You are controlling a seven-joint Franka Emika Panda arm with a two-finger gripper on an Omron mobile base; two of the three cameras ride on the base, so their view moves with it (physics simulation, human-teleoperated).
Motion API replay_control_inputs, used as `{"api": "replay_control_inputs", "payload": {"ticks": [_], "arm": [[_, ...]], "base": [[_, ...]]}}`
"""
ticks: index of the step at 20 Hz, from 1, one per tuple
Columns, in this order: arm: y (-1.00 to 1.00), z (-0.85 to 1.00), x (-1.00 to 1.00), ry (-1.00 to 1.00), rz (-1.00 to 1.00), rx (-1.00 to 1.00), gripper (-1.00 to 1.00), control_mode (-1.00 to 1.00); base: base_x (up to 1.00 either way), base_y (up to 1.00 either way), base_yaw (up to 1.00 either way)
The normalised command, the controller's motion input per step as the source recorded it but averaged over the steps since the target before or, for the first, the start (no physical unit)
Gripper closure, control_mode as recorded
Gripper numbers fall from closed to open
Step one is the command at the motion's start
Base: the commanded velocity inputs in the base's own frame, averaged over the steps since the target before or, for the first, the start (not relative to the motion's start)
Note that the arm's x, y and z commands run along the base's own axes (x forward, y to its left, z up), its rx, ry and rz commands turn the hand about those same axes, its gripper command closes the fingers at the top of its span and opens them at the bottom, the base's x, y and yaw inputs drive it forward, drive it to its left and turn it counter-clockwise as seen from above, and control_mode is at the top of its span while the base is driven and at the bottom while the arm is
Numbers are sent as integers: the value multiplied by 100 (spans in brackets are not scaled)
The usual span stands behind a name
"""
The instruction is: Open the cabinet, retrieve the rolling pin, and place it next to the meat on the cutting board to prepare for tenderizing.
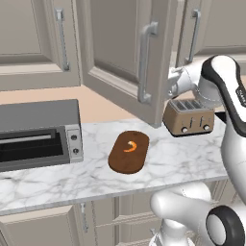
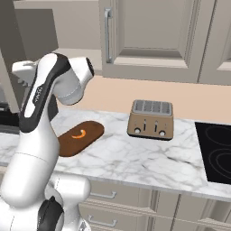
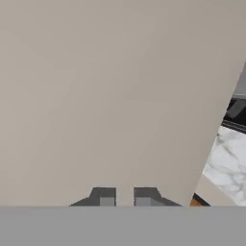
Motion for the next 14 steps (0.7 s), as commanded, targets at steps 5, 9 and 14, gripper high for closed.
{"api": "replay_control_inputs", "payload": {"ticks": [5,9,14], "arm": [[68,0,-11,0,2,-1,-100,-100],[40,0,0,0,9,0,-100,-100],[34,0,1,0,8,0,-100,-100]], "base": [[0,0,0],[0,0,0],[0,0,0]]}}
